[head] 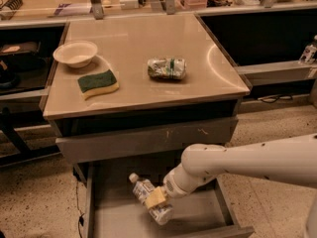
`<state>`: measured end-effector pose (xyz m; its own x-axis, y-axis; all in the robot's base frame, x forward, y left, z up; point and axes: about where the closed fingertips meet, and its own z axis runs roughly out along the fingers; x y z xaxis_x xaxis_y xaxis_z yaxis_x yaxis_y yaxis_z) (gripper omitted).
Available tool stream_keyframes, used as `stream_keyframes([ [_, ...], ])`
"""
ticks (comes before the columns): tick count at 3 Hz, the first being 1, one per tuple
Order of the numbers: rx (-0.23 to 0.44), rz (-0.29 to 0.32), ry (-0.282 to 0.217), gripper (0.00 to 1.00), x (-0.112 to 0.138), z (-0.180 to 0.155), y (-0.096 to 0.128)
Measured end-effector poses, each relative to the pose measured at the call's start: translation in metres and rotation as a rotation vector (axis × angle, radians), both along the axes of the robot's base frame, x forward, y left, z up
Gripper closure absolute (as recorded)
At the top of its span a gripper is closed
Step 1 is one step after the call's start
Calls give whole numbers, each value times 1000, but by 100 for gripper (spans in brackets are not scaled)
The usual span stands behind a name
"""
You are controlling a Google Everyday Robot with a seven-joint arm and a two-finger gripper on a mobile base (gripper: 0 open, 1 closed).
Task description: Place blue plastic bottle into middle drawer
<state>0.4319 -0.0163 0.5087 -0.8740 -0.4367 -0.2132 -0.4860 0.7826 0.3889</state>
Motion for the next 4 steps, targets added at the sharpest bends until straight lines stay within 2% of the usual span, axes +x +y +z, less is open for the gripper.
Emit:
stream_keyframes([
  [2,46,-98,62,100,5,-74,12],
  [4,58,-140,65,100,23,-102,7],
])
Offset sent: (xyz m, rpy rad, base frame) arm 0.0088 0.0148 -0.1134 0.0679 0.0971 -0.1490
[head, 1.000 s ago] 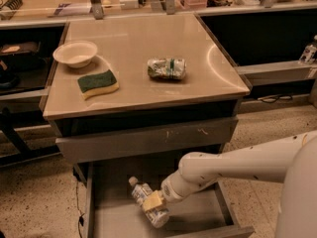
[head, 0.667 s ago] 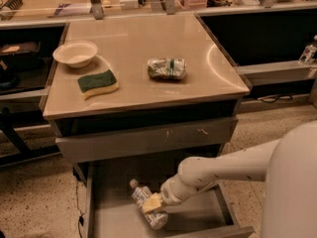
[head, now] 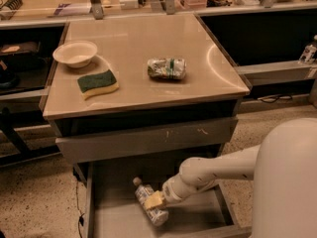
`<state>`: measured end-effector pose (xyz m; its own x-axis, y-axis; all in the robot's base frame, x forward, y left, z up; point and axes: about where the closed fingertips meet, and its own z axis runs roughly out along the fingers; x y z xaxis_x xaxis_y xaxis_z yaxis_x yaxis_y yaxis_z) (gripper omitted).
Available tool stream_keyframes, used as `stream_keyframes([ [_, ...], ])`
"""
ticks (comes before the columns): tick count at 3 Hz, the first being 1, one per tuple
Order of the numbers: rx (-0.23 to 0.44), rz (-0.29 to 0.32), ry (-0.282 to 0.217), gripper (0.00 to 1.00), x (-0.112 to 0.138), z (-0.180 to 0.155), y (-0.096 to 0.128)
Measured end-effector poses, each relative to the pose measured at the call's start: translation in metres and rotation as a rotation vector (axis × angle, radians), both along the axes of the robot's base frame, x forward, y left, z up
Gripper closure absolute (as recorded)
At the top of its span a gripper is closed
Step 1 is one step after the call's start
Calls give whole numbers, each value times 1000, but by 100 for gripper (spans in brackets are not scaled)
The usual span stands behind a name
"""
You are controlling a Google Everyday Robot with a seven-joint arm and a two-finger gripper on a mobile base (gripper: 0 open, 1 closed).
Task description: Place blue plastic bottle into middle drawer
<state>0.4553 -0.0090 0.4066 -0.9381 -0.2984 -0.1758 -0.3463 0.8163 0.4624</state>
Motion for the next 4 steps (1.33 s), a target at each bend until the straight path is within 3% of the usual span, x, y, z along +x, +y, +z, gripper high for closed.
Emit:
stream_keyframes([
  [2,3,-38,2,100,16,-16,-10],
  [3,-4,-48,37,100,16,-30,-14],
  [4,-5,-49,40,84,16,-31,-14],
])
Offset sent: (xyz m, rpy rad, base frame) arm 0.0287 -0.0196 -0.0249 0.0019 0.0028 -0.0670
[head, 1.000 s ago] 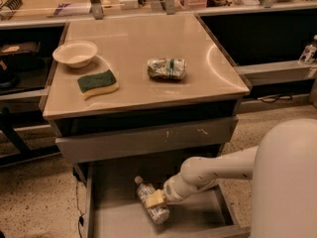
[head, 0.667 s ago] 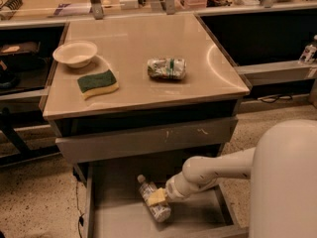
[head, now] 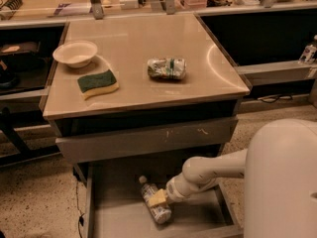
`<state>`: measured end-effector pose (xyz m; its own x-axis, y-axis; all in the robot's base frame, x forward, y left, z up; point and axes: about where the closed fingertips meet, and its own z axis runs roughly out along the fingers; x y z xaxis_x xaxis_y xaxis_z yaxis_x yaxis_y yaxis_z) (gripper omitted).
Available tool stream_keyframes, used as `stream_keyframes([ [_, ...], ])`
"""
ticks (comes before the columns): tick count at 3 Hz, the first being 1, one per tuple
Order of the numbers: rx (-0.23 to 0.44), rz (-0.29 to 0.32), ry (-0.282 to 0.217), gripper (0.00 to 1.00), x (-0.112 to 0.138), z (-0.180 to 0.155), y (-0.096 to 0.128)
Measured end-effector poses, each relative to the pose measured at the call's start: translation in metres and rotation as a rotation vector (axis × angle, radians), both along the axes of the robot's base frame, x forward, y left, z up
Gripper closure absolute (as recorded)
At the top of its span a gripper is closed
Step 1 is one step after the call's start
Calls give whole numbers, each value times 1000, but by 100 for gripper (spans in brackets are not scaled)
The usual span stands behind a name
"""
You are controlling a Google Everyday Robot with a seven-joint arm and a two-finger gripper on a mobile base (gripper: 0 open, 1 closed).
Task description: Place blue plastic bottle into middle drawer
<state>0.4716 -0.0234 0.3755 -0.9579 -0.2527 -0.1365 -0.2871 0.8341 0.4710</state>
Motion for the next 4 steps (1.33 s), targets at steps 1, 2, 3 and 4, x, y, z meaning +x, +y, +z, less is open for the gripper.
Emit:
stream_keyframes([
  [1,0,0,0,60,0,0,0],
  [2,0,0,0,37,0,0,0],
  [3,0,0,0,14,0,0,0],
  [4,0,0,0,0,0,0,0],
])
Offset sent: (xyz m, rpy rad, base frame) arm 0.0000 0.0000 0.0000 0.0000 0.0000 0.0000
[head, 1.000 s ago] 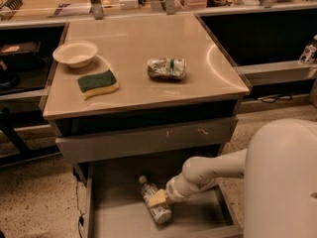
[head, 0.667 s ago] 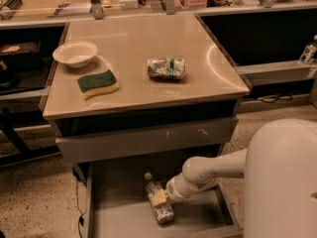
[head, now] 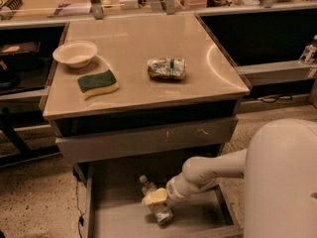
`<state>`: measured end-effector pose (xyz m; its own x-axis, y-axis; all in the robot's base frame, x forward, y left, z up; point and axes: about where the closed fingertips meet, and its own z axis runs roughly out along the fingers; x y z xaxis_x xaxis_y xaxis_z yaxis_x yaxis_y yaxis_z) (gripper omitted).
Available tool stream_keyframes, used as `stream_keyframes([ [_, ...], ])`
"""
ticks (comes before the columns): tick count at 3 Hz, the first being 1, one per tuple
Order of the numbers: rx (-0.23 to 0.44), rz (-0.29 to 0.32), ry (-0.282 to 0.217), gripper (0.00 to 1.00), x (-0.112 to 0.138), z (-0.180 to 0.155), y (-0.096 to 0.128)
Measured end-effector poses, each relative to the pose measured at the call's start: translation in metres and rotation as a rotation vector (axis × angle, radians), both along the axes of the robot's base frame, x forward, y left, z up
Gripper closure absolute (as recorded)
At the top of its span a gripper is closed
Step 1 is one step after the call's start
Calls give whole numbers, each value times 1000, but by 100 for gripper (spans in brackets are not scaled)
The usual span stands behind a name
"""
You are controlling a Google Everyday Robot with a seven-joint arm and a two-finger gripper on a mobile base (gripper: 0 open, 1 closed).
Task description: Place blue plastic bottle into middle drawer
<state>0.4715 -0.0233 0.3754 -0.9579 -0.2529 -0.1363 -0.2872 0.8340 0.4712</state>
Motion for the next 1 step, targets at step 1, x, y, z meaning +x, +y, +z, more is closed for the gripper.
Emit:
stream_keyframes([
  [1,0,0,0,0,0,0,0],
])
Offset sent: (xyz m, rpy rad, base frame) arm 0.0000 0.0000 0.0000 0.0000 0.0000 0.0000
